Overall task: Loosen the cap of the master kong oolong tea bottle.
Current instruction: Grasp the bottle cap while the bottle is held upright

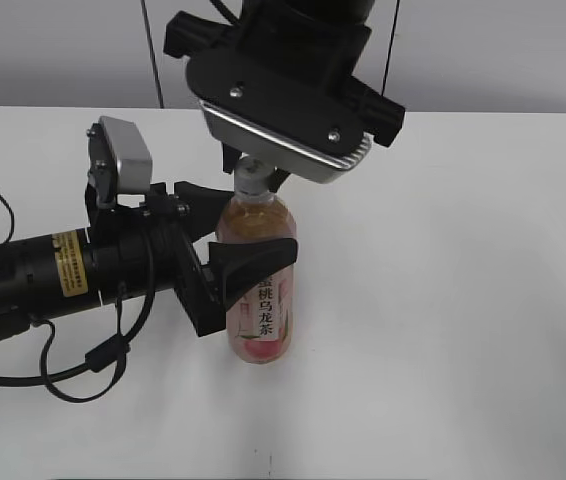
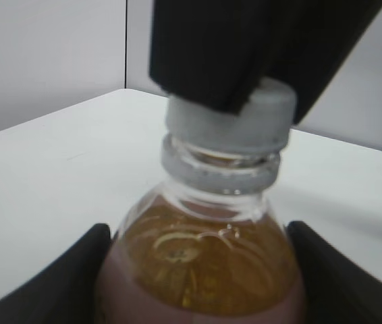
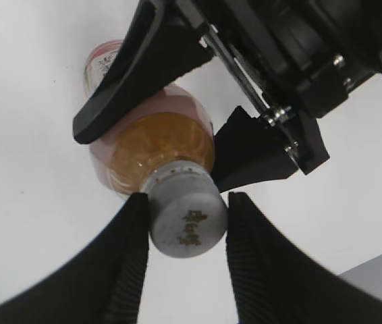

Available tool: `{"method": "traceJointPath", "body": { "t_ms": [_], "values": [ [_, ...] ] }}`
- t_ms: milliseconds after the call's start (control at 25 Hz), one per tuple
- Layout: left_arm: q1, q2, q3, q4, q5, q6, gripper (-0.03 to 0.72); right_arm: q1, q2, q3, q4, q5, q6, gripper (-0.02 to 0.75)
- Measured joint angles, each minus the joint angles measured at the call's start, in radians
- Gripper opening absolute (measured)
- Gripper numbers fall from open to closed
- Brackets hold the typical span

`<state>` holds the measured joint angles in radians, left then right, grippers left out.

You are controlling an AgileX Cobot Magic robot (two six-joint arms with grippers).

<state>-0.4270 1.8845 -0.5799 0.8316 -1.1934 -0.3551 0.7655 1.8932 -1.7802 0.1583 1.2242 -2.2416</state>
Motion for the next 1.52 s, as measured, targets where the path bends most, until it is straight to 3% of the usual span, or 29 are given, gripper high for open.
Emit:
{"method": "traceJointPath", "body": {
  "t_ms": [760, 1160, 1520],
  "values": [
    [0.0, 0.0, 0.0, 0.001, 0.0, 0.0, 0.468, -0.002, 0.0, 0.0, 0.012, 0.0, -0.022, 0.27],
    [0.0, 0.0, 0.0, 0.001, 0.0, 0.0, 0.468, -0.003, 0.0, 0.0, 0.014, 0.001, -0.287, 0.27],
    [0.0, 0.0, 0.0, 0.004, -0.001, 0.0, 0.468, -0.003, -0.006, 0.0, 0.015, 0.0, -0.339, 0.27]
  ]
}}
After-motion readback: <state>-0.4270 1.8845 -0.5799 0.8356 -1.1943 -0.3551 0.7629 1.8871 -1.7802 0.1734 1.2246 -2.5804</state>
